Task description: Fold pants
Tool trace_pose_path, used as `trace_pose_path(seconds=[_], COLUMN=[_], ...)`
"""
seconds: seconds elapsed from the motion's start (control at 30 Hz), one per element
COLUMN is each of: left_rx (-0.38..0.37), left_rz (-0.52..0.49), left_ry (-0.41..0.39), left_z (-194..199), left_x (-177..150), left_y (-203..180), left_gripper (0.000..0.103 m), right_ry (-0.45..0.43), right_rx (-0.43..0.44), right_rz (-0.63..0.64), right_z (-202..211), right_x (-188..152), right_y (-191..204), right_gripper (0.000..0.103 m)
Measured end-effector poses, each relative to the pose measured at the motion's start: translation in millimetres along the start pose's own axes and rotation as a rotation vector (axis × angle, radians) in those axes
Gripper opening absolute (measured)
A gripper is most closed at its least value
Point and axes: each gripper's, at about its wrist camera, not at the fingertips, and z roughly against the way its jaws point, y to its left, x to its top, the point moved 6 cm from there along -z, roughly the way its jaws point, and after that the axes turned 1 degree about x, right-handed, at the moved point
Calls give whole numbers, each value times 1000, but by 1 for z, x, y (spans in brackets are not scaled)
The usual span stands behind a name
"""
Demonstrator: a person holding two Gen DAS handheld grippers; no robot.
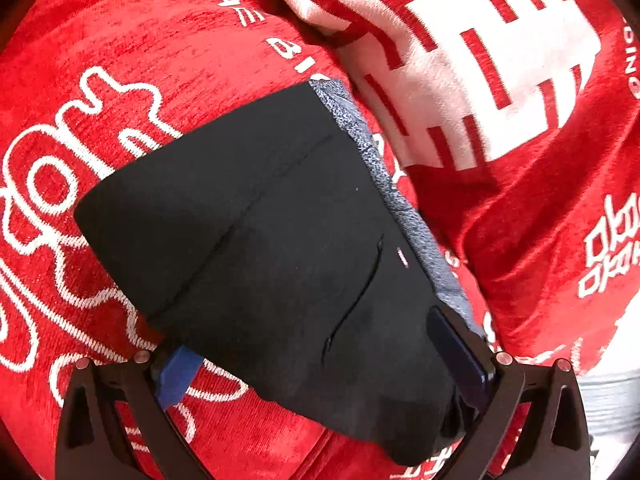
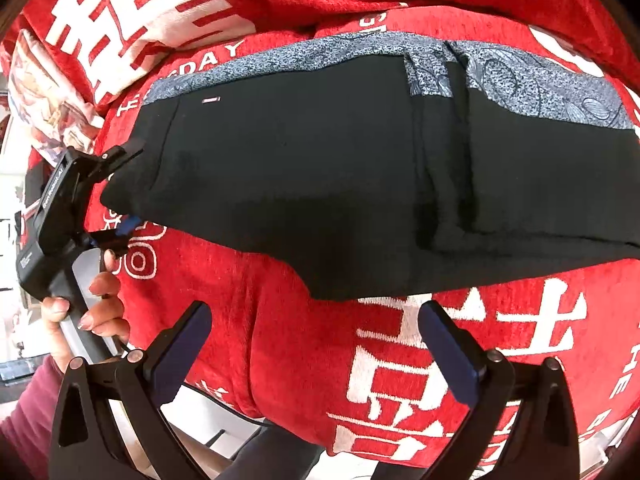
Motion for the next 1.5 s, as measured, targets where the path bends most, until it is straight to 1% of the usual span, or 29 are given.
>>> trace_pose_path(seconds=[0.07,0.13,0.17,0.2,0.23,0.27,0.3,0.37,0.4,0.43,0.5,0.53,0.6,0.67,0.7,0.77,0.8,0.9,0.97,1.07,1.1,1.13,1.17,1.2,1.23,1.27,1.37,1.43,1.5], left_rx=[64,173,251,338,367,378,402,475,514,552,599,611,607,602,598,601,610,626,614,592,591,594,602,604,599,591,556,531,509], left_rz=[-2,-71,-140,-219,-273,-322,-402,-566,-648,-728,-829,-866,-897,-911,-918,-936,-953,-985,-972,-954,-957,-956,-954,-952,-963,-975,-965,-957,-969], left_ry=[-4,-28,-30,-32,-34,-49,-67,-104,-126,-147,-174,-180,-179,-177,-175,-179,-186,-203,-200,-190,-189,-176,-168,-162,-174,-183,-185,-198,-223], left_z=[-2,-4,-6,-7,-7,-7,-6,-4,-4,-5,-9,-9,-7,-8,-9,-9,-11,-11,-9,-9,-9,-10,-11,-11,-8,-6,3,11,21], left_x=[3,3,1,-1,-3,-6,-10,-20,-26,-33,-39,-43,-45,-42,-42,-42,-44,-49,-49,-44,-45,-46,-46,-48,-50,-53,-61,-66,-72], left_y=[-6,-10,-14,-14,-15,-20,-27,-38,-44,-50,-61,-64,-67,-68,-69,-68,-70,-72,-71,-70,-71,-70,-69,-69,-72,-78,-99,-115,-135], left_gripper=[100,77,59,46,43,42,41,40,40,40,40,40,40,40,40,40,40,40,40,40,40,40,40,40,40,40,41,41,41], right_ry=[-8,-20,-33,-52,-63,-76,-89,-108,-102,-81,-16,17,96,153,192,244,283,369,428,494,505,508,507,510,511,491,406,374,334], right_rx=[-1,-4,-10,-18,-17,-11,-1,28,52,87,154,181,239,250,241,210,186,161,121,48,35,22,30,60,101,113,160,214,291], right_rz=[10,28,39,57,67,78,90,120,136,155,193,206,239,298,360,443,493,566,604,611,601,581,547,511,458,439,449,421,369], right_z=[1,5,8,14,19,24,30,42,45,47,44,41,30,15,4,-11,-23,-48,-69,-95,-101,-106,-108,-109,-106,-101,-72,-53,-31], right_x=[4,14,21,33,43,53,66,92,105,118,139,146,159,166,168,168,166,159,153,150,151,152,153,154,155,157,155,152,151], right_y=[0,3,4,6,9,12,16,29,36,47,75,87,119,153,175,201,218,249,263,262,255,247,239,235,228,224,211,199,183], right_gripper=[103,103,103,103,103,103,103,103,103,103,103,103,103,103,103,103,103,103,103,103,100,86,74,36,21,20,18,17,18])
